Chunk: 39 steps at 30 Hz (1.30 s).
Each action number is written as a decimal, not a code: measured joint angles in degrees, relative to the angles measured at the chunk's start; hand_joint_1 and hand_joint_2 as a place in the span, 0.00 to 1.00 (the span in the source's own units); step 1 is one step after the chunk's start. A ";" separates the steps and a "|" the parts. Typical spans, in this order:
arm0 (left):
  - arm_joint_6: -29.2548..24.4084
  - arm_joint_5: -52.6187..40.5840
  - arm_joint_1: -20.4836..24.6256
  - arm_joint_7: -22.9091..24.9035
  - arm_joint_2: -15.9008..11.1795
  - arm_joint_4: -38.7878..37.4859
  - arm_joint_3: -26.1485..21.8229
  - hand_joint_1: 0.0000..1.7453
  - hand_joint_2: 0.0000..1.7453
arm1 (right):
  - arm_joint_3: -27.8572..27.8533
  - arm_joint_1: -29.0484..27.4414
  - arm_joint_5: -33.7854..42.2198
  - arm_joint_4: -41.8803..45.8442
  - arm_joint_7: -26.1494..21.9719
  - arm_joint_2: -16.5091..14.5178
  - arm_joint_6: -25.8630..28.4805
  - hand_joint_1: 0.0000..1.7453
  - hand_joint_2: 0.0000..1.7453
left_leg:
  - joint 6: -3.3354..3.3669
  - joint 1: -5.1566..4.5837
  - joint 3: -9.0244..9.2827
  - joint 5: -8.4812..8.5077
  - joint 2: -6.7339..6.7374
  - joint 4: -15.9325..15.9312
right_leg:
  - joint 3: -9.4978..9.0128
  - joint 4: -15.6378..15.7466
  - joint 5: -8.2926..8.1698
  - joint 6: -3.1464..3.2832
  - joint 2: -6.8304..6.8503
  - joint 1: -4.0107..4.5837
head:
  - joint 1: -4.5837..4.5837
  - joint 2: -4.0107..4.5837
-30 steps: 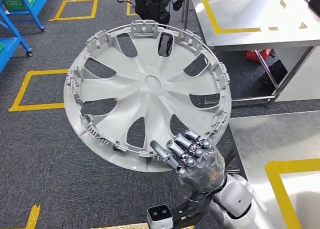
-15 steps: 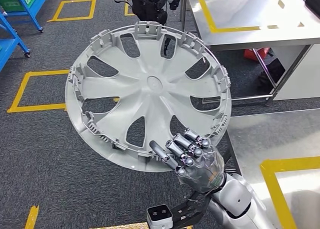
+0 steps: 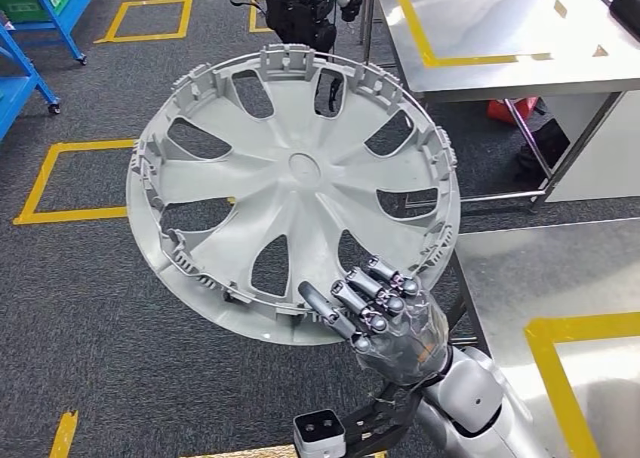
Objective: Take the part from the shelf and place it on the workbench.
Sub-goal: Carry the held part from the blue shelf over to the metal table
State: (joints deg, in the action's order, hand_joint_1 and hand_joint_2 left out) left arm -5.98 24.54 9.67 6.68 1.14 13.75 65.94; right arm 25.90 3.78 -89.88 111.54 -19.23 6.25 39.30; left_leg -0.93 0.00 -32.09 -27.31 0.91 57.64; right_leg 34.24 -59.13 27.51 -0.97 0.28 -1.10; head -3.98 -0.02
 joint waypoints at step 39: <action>0.76 -1.18 0.52 0.65 -0.16 -0.28 -0.51 0.00 1.00 | -0.02 0.13 -0.01 0.00 -0.29 -0.11 0.13 1.00 1.00 | 3.89 -1.59 0.64 0.14 -0.49 -0.64 | 7.88 -11.56 5.19 -1.60 -0.88 0.41 | 0.81 0.02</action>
State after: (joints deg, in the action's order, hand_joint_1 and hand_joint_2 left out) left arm -5.22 23.36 10.19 7.32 0.98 13.46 65.42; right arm 25.88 3.90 -89.89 111.54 -19.53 6.14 39.43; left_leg 2.96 -1.59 -31.45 -27.17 0.42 57.00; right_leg 42.11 -70.69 32.70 -2.56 -0.60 -0.69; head -3.16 0.00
